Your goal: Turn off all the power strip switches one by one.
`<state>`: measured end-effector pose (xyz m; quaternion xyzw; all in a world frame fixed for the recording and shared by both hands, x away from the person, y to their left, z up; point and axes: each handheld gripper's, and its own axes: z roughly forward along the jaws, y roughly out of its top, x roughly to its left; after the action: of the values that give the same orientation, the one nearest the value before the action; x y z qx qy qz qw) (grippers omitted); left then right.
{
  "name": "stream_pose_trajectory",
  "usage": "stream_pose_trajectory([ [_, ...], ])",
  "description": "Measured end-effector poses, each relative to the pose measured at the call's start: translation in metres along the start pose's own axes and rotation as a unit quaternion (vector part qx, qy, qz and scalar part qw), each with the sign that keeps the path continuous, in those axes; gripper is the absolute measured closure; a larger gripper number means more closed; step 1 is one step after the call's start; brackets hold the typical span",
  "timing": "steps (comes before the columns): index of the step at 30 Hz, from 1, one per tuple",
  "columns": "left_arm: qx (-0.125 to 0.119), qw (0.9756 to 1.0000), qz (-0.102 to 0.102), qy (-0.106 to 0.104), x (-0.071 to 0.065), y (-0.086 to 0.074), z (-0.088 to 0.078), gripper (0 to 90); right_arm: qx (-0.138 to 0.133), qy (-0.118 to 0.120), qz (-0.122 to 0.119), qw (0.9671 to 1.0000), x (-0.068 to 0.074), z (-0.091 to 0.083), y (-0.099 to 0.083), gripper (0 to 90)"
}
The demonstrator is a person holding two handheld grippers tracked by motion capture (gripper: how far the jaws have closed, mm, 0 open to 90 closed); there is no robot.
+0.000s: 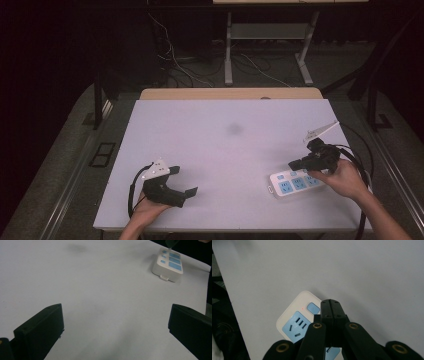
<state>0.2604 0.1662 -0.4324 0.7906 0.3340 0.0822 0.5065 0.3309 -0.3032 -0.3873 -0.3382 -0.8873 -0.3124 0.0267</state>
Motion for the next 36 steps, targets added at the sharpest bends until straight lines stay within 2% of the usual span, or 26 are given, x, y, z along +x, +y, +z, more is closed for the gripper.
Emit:
stream_pose_trajectory([
  [20,0.002,1.0000,0.002,0.000,0.000,0.000,0.000,0.0,0.025,0.000,0.014,0.9996,-0.007,0.012,-0.014,90.0],
  [36,0.004,1.0000,0.004,0.000,0.000,0.000,0.001,0.0,0.020,-0.009,0.017,0.9996,-0.009,0.012,-0.018,90.0],
])
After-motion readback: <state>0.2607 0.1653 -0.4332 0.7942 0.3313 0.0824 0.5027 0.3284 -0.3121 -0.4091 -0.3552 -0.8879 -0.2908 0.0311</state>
